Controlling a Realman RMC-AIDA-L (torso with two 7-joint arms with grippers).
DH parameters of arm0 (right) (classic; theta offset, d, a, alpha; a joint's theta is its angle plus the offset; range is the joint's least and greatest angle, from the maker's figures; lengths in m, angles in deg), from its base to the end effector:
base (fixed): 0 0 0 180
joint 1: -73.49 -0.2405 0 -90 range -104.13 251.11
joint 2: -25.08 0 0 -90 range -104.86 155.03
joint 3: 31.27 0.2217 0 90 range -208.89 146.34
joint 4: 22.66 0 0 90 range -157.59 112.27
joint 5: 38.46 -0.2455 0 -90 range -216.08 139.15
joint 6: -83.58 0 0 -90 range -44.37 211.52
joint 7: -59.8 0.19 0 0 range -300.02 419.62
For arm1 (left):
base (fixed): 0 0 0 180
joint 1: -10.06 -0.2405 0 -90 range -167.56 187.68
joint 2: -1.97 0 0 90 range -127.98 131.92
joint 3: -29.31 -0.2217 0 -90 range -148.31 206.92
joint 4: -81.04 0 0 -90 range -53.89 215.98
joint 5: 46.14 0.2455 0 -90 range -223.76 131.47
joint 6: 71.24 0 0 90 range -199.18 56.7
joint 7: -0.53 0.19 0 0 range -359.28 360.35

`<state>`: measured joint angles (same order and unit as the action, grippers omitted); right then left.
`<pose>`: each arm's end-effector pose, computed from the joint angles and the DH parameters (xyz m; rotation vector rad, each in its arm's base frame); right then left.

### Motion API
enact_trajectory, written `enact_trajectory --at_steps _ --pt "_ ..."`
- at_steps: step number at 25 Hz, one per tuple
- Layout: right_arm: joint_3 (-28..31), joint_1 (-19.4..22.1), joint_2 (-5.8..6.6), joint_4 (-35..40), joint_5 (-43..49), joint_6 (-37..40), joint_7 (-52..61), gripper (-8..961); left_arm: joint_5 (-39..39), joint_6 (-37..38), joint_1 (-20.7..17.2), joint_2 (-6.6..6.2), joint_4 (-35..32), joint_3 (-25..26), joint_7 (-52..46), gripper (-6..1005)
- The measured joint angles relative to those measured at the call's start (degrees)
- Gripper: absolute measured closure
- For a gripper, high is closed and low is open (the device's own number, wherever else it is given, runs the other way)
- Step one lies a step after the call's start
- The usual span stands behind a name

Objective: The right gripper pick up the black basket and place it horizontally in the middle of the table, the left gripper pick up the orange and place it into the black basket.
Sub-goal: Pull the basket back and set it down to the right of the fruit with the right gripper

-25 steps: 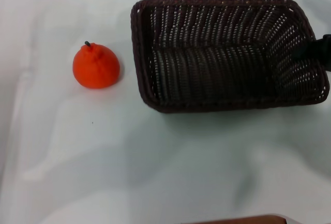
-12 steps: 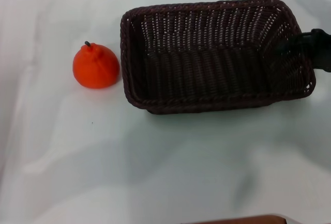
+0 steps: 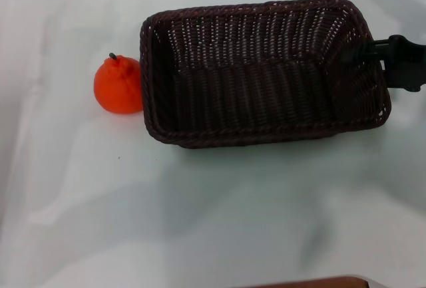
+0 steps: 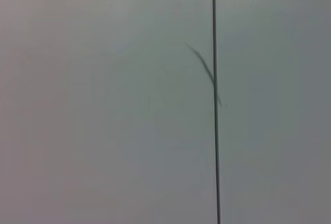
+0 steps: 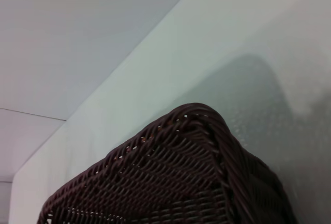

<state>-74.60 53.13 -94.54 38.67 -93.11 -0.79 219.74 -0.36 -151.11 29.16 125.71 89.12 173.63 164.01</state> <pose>0.2918 0.3591 0.0422 -2.0519 -1.7726 -0.4169 -0.3398 0.3368 0.0229 -1.4589 -0.4602 -0.7792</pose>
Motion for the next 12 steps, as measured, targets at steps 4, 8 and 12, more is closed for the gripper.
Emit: enact_trajectory --at_steps 4,8,12 --pt "0.3 0.0 0.43 -0.3 -2.8 -1.7 -1.5 340 0.0 0.0 0.2 0.05 0.0 0.1 0.0 92" --pt "0.2 -0.3 0.41 -0.3 -2.7 -2.2 -1.3 339 0.0 0.0 0.5 0.18 0.0 0.1 0.0 91" --pt "0.4 0.1 0.51 0.2 -3.0 -3.6 -1.3 339 -0.2 0.0 0.5 0.24 0.0 0.1 0.0 91"
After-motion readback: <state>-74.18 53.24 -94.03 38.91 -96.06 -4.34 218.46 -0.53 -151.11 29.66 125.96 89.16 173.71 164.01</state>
